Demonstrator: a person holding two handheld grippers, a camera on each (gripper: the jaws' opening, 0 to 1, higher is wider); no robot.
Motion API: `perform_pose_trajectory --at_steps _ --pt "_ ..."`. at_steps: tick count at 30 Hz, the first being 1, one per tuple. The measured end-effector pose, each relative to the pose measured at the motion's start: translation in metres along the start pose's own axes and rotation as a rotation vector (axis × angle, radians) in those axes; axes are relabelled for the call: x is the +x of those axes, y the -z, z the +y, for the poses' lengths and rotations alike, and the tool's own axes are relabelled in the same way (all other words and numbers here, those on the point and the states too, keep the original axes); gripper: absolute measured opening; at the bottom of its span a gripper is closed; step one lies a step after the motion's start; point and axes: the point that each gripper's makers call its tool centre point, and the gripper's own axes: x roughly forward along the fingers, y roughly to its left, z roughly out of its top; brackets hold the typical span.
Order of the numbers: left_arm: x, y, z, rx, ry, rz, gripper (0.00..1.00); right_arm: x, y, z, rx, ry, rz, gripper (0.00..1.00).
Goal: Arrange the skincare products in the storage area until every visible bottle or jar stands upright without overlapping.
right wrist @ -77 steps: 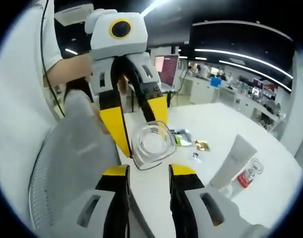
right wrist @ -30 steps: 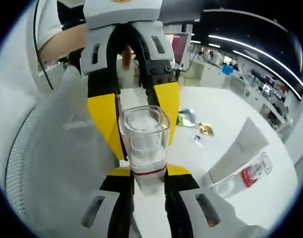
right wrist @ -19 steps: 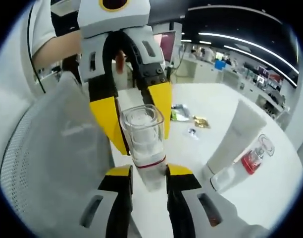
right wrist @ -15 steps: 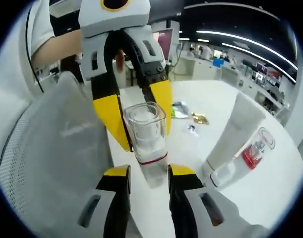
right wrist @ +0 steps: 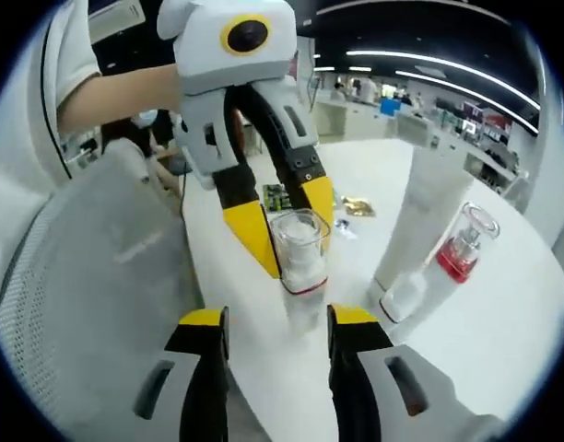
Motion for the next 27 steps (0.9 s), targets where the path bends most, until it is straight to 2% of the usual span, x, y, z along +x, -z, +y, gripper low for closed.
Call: perform_pose_trajectory --at_steps 10,18,27 --pt "0.017 0.007 0.025 -0.019 0.004 0.001 0.19 -0.009 0.006 -0.011 0.062 0.057 -0.006 0.60" --pt "0.025 0.011 0.037 -0.018 0.007 0.009 0.19 -0.010 0.010 -0.017 0.094 0.083 -0.003 0.65" --pt "0.029 0.008 0.048 -0.025 0.009 0.002 0.19 -0.012 0.013 -0.022 0.133 0.104 0.005 0.72"
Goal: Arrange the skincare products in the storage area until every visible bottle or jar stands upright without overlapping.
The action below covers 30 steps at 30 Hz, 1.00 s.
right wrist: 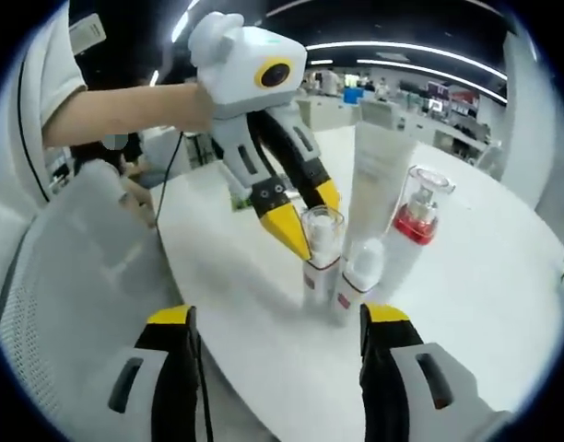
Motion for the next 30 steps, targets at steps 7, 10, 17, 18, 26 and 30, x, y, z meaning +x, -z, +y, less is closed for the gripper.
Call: perform_pose_trajectory --at_steps 7,10,17,18,26,30 --pt "0.0067 -0.0003 0.0019 0.006 0.012 0.007 0.19 0.0003 0.0022 -0.0013 0.020 0.002 0.006 0.75" --pt "0.0086 -0.0005 0.0049 0.002 0.017 0.009 0.20 -0.0004 0.0024 -0.0033 0.034 0.011 0.003 0.77" --pt "0.0097 -0.0032 0.0064 -0.003 0.020 0.013 0.20 0.0007 0.0042 -0.0040 0.045 0.009 0.010 0.77" --pt "0.0099 -0.0035 0.0067 -0.005 0.019 0.013 0.20 0.0009 0.0040 -0.0037 0.044 0.008 0.011 0.77" --pt "0.0107 -0.0037 0.0074 -0.013 0.027 0.006 0.21 0.0016 0.0047 -0.0026 0.050 0.002 0.013 0.77" --pt "0.0087 -0.0085 0.0087 -0.022 0.021 -0.013 0.22 0.0024 0.0055 -0.0024 0.052 0.001 0.017 0.78"
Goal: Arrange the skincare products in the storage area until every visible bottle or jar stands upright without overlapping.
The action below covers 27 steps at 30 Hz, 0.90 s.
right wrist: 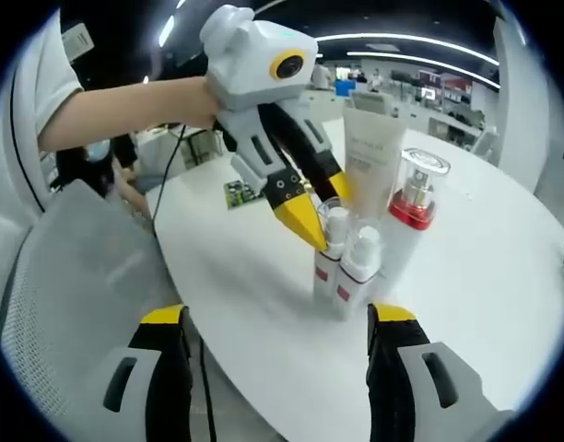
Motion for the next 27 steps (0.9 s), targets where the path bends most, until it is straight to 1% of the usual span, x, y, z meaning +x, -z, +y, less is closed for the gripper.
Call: perform_pose_trajectory --at_steps 3,9,14,22,27 --pt "-0.001 -0.002 0.001 -0.002 -0.006 -0.005 0.24 0.000 0.000 0.000 0.002 0.001 0.000 0.78" --pt "-0.003 0.001 -0.001 -0.002 -0.009 0.008 0.28 0.000 0.001 -0.001 0.005 0.003 0.003 0.77" --pt "-0.007 0.000 -0.001 -0.004 -0.016 0.003 0.31 0.000 0.002 -0.002 0.007 0.011 0.007 0.78" --pt "-0.021 0.005 -0.003 -0.018 -0.043 0.012 0.38 0.000 0.003 -0.005 0.021 0.019 0.011 0.78" --pt "-0.037 0.008 -0.008 -0.042 -0.075 0.008 0.42 0.002 0.003 -0.002 -0.001 0.015 0.021 0.78"
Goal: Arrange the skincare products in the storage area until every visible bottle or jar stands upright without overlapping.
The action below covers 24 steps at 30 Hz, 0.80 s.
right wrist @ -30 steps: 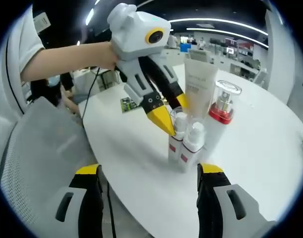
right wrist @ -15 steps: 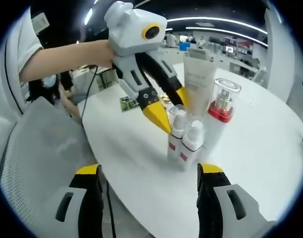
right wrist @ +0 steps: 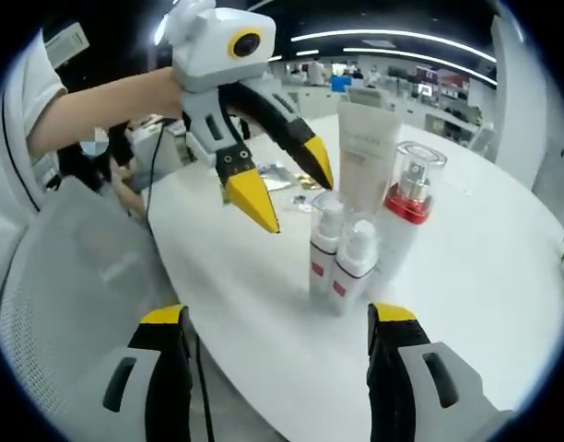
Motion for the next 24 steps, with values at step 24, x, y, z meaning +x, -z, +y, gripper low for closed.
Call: perform_pose_trajectory --at_steps 24 --pt "-0.077 0.074 -0.062 -0.466 -0.264 -0.081 0.78 -0.001 0.003 -0.001 -0.067 0.024 0.027 0.78"
